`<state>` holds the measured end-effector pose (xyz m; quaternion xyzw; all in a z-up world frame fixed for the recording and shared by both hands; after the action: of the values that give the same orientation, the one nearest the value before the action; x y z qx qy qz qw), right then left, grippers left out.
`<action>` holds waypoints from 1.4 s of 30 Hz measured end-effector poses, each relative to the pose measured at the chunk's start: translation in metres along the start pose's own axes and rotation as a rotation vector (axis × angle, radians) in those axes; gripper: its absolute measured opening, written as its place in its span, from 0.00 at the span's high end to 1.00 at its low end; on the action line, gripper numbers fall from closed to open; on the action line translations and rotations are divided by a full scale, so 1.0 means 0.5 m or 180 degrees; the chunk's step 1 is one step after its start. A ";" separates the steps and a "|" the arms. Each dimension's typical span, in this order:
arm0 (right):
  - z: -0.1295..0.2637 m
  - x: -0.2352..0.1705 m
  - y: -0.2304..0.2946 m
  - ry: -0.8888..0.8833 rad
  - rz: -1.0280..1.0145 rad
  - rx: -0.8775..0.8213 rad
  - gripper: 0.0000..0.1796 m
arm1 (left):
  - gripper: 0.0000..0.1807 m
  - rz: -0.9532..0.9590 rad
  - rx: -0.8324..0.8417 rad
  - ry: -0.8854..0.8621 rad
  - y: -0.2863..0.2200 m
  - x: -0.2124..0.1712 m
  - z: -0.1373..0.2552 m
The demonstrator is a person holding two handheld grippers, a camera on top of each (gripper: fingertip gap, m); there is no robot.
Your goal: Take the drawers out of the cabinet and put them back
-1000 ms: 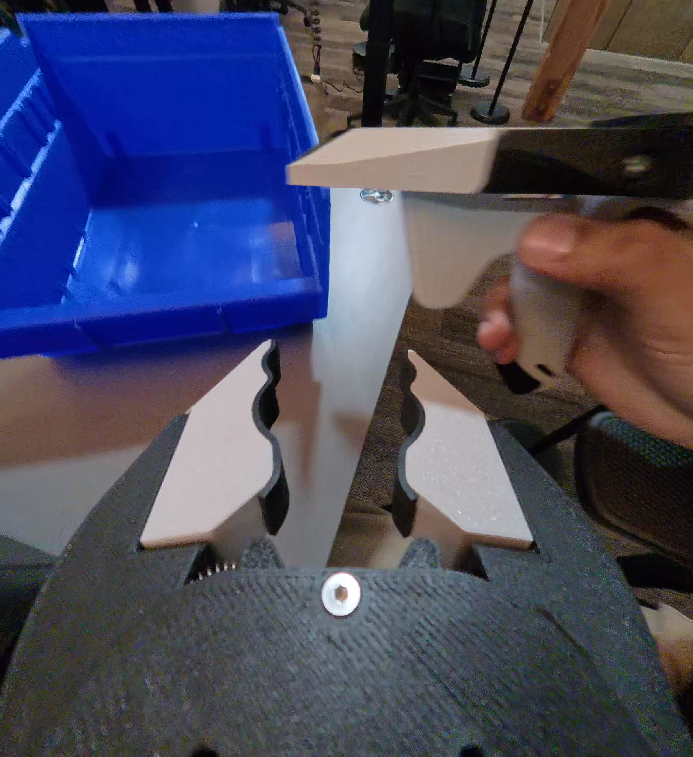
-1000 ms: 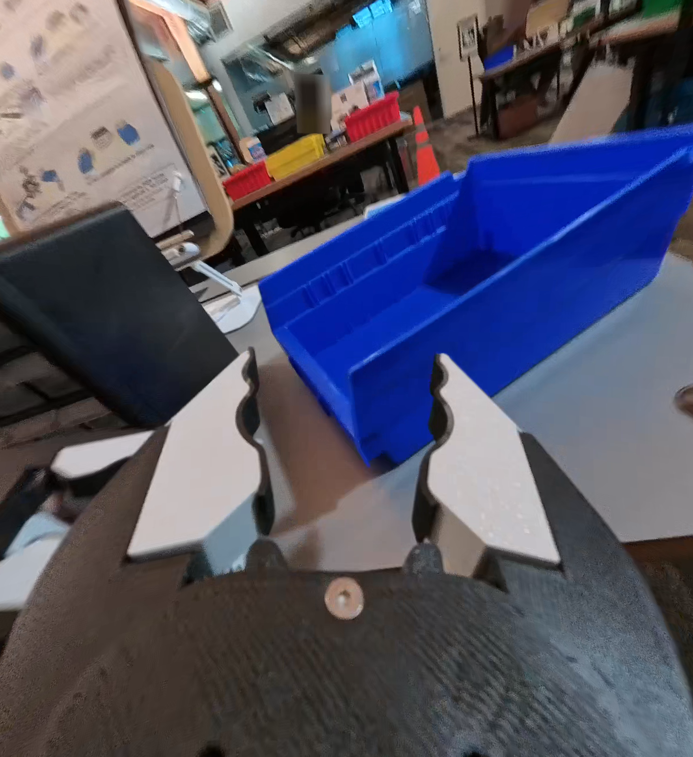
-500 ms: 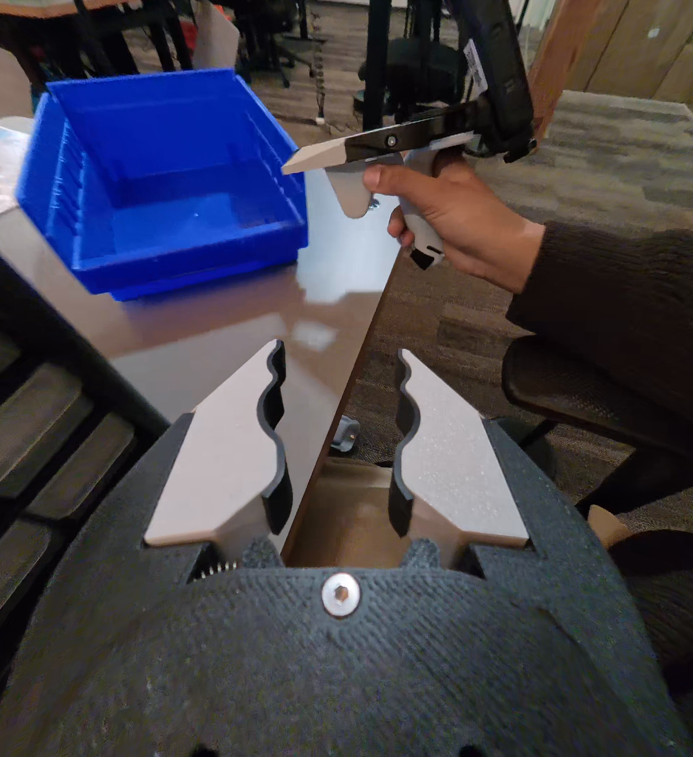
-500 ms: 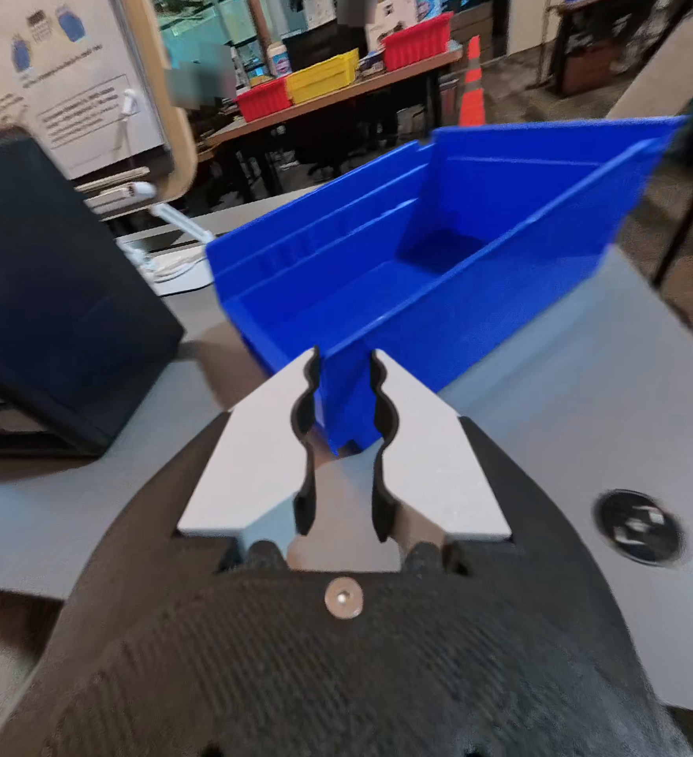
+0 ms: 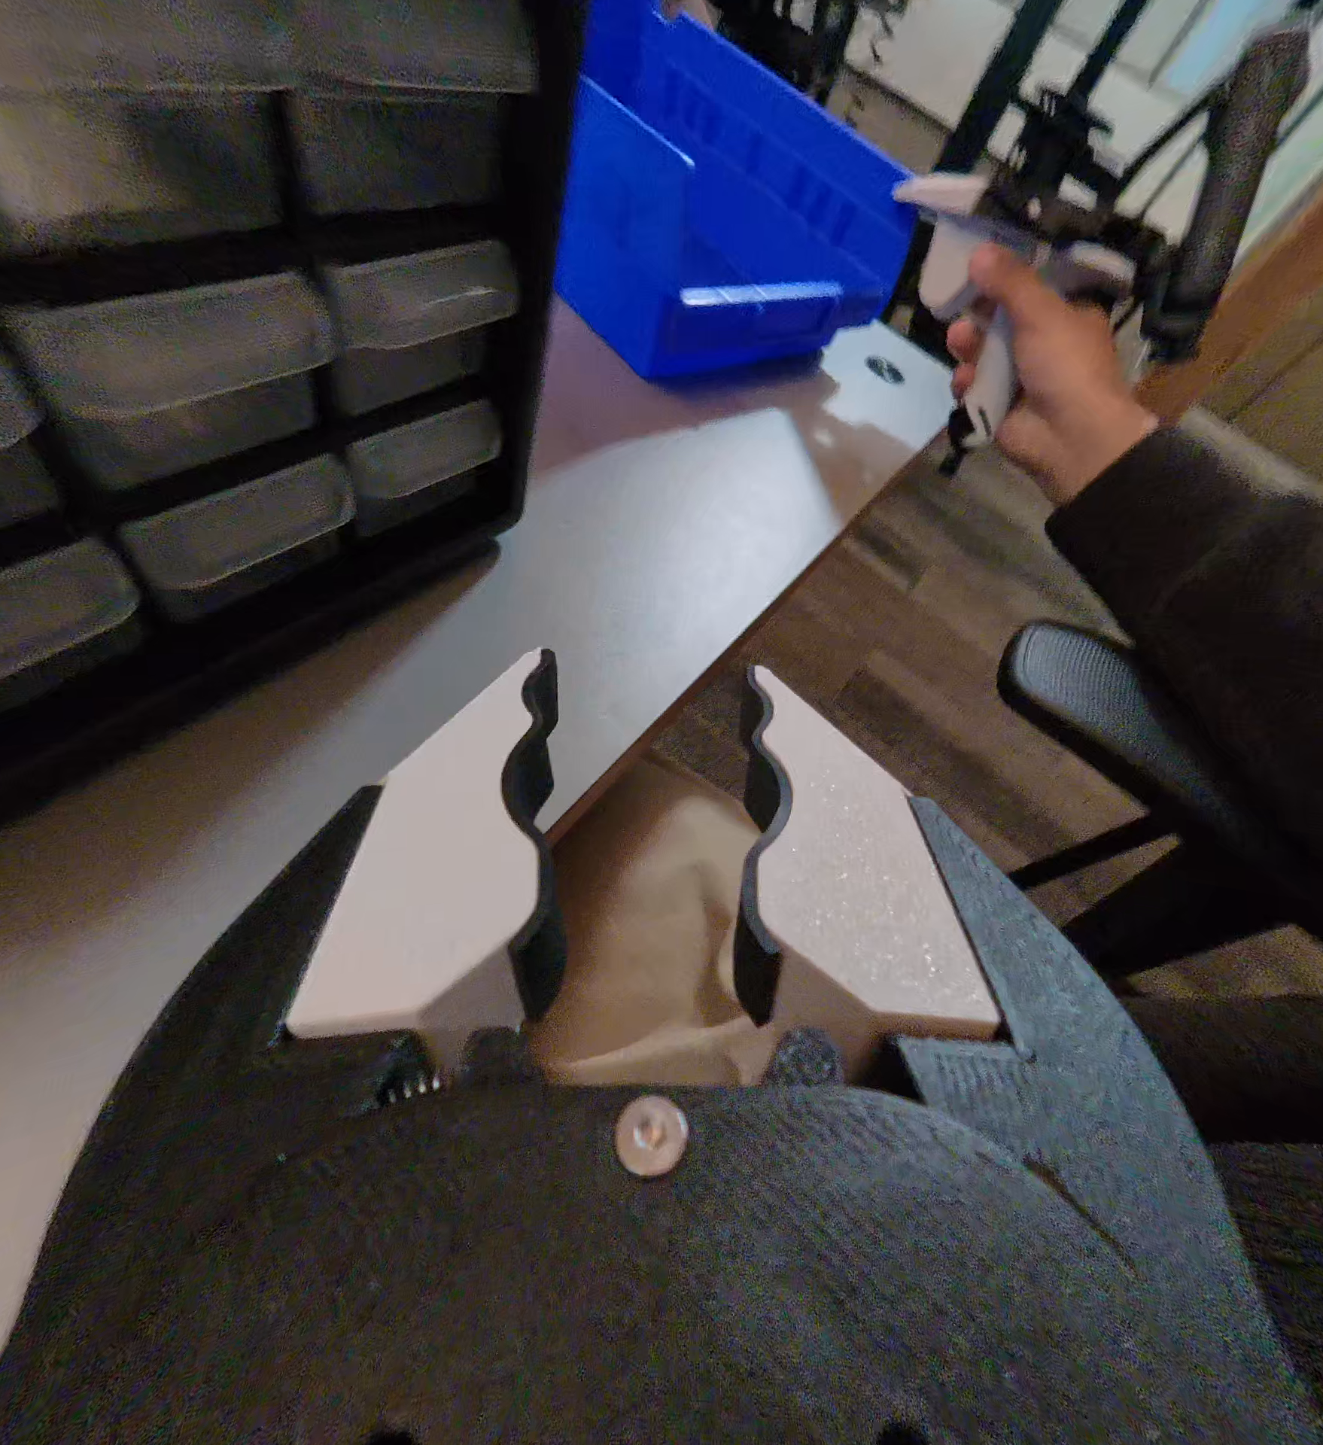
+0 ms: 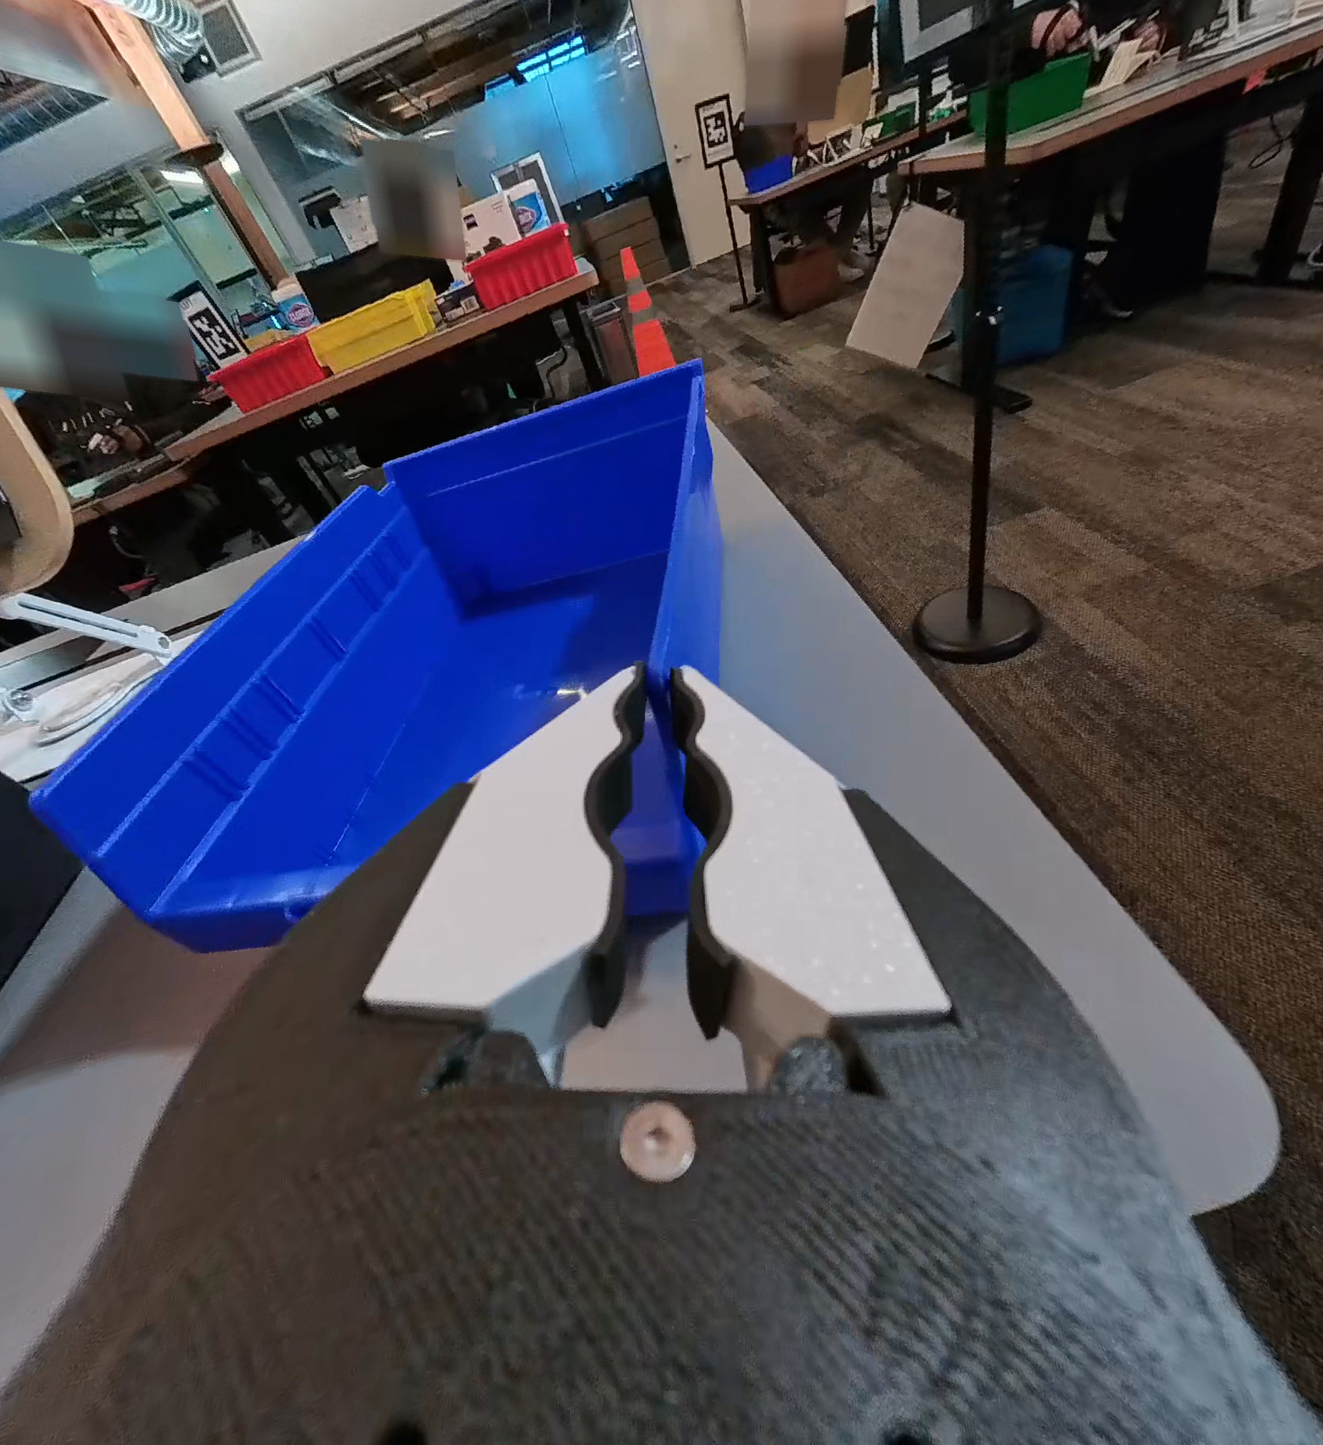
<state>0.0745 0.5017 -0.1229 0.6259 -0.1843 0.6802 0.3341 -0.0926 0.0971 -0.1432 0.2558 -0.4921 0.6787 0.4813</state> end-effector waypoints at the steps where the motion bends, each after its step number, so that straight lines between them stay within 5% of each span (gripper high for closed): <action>1: 0.000 0.000 0.001 0.0005 0.0017 -0.0020 0.98 | 0.76 0.0174 -0.0004 -0.0061 0.014 0.005 0.008; 3: 0.001 -0.001 0.001 0.0028 0.0073 -0.0045 0.97 | 0.76 0.0515 0.0004 -0.0248 0.046 0.023 0.026; 8: 0.066 0.069 0.013 -0.0382 0.0090 -0.0213 0.76 | 0.74 0.1432 -0.0077 -0.1205 0.138 0.087 0.105; 13: 0.161 0.171 0.216 -0.1267 0.0473 0.0434 0.83 | 0.74 0.2197 -0.0418 -0.1882 0.223 0.112 0.167; 20: 0.168 0.049 0.591 -0.0866 0.1015 0.1905 0.88 | 0.82 0.2571 -0.0631 -0.2126 0.279 0.125 0.173; 23: 0.181 -0.014 0.691 -0.0673 0.1600 0.2271 0.90 | 0.96 0.2796 -0.0739 -0.2114 0.299 0.127 0.171; 35: 0.239 -0.170 0.919 -0.0921 0.3666 0.2865 0.91 | 1.00 0.3009 -0.0965 -0.2189 0.262 0.098 0.193; 42: 0.224 -0.201 1.010 -0.1024 0.4316 0.2986 0.74 | 0.99 0.2915 -0.0871 -0.2088 0.223 0.063 0.216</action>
<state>-0.1906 0.0462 -0.1193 0.5430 -0.2640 0.6422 -0.4722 -0.2199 0.0051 -0.1229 0.1493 -0.7593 0.6332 -0.0105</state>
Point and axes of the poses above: each gripper's, where its closed fingertips meet, z back along the fingers, x out of its top, y = z × x across the jaws, the point moved 2 cm from there along z, back along the fingers, and after that the axes turned 8 degrees about z, right-handed, at the moved point
